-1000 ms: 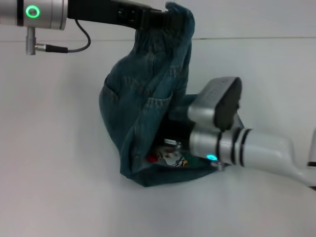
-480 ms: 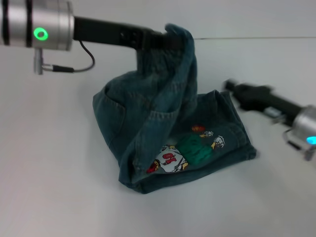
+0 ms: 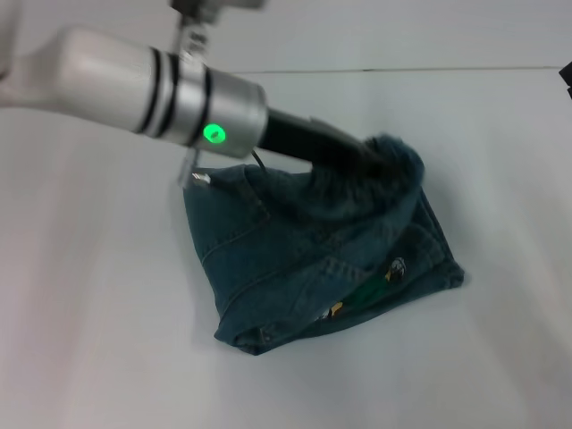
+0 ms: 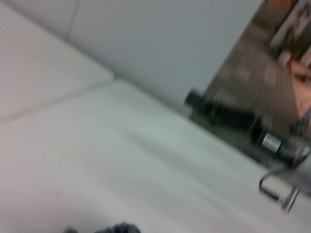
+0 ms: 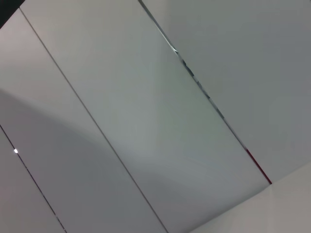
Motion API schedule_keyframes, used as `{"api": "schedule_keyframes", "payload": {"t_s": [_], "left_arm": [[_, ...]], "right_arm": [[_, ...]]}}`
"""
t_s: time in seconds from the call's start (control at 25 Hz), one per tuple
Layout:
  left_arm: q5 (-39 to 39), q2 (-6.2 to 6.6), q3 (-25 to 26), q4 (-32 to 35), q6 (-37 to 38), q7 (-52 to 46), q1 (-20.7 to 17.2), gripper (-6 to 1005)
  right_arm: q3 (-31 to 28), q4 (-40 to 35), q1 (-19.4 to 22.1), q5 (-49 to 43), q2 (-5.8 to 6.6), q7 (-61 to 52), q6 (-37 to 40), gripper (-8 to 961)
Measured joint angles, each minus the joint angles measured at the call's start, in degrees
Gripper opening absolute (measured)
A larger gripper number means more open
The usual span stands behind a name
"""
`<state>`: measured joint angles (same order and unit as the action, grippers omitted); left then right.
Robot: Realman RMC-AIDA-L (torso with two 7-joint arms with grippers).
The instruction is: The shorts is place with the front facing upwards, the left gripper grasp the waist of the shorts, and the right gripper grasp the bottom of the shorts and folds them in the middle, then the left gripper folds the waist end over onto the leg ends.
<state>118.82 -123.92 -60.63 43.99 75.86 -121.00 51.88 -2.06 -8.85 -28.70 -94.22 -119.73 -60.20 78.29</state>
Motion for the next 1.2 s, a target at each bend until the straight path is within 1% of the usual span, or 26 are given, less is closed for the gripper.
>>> {"api": "schedule_keyframes", "payload": {"t_s": [0.08, 0.24, 0.36, 0.56, 0.68, 0.72, 0.8, 0.92, 1.0, 1.08, 1.2], "left_arm": [[0.00, -0.16, -2.92, -2.63, -2.08, -0.04, 1.23, 82], [-1.33, -0.61, -7.40, -4.64, -5.28, -0.21, 1.83, 82], [-3.12, -0.56, -8.91, -4.81, -5.80, 0.01, 1.63, 170], [-4.12, -0.48, -9.30, -4.41, -5.99, 0.46, 1.01, 325], [-7.26, -0.53, -9.19, -4.05, -6.14, 2.89, -0.20, 426], [-9.52, -0.54, -9.19, -4.01, -6.19, 4.75, -0.88, 459], [-13.26, -0.58, -9.42, -4.34, -6.35, 8.25, -1.98, 554], [-16.66, -0.64, -9.58, -5.47, -7.13, 11.68, -2.56, 696], [-19.91, -0.66, -9.64, -7.01, -7.78, 14.59, -2.86, 882], [-23.33, -0.67, -9.59, -8.44, -8.20, 17.59, -3.53, 896], [-29.08, -0.68, -9.37, -9.23, -8.42, 22.05, -6.07, 916]], "right_arm": [[0.15, 0.14, 0.02, -0.13, -0.02, -0.03, -0.14, 8], [0.33, 1.04, 0.06, -0.20, -0.06, 0.19, -0.52, 9], [0.45, 1.40, 0.14, -0.16, -0.06, 0.22, -1.01, 8], [0.98, 1.78, 0.18, -0.10, -0.09, 0.25, -1.48, 8], [1.18, 1.78, 0.17, -0.08, -0.15, 0.29, -1.53, 7], [1.18, 1.78, 0.15, -0.06, -0.15, 0.29, -1.56, 8], [1.18, 1.77, 0.11, -0.05, -0.15, 0.29, -1.60, 11], [1.23, 1.95, 0.05, -0.04, -0.15, 0.30, -1.78, 17], [1.27, 2.19, 0.02, -0.07, -0.15, 0.51, -1.92, 22], [1.27, 2.31, 0.05, -0.10, -0.14, 0.84, -2.01, 26], [1.62, 2.35, 0.26, -0.11, -0.05, 0.59, -1.41, 32]]}}
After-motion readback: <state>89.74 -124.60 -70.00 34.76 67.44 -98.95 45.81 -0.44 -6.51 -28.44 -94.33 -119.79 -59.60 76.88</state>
